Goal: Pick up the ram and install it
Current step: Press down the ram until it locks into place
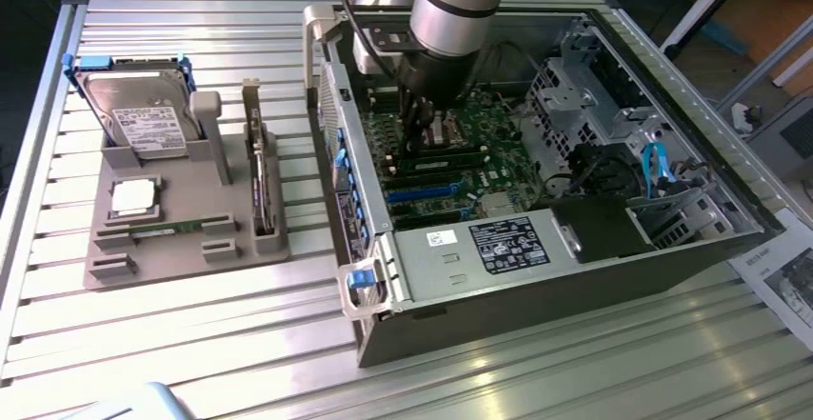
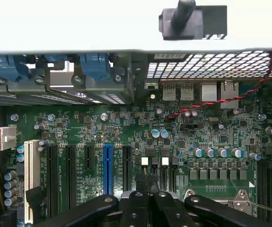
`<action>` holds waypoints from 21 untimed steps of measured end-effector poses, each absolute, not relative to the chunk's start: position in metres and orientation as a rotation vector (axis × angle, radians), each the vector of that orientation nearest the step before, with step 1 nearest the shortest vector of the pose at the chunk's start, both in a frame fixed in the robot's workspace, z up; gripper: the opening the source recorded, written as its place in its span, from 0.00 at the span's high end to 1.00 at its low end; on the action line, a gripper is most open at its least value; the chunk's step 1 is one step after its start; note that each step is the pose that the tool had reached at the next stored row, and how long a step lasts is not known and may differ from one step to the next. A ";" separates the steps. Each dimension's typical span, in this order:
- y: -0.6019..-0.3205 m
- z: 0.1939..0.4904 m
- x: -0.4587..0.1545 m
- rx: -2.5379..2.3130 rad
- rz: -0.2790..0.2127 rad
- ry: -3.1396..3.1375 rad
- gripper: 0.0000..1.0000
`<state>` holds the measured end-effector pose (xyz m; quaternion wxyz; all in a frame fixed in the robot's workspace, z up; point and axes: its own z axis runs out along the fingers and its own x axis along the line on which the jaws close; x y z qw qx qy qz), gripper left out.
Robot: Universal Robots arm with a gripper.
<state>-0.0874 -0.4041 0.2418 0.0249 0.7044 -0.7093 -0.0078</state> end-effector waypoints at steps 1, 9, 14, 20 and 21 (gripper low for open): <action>-0.404 0.242 -0.087 2.179 -0.024 -2.194 0.90; -0.404 0.241 -0.089 2.179 -0.024 -2.194 0.90; -0.404 0.240 -0.089 2.179 -0.023 -2.194 0.90; -0.404 0.240 -0.089 2.179 -0.023 -2.194 0.90; -0.404 0.239 -0.089 2.179 -0.023 -2.194 0.90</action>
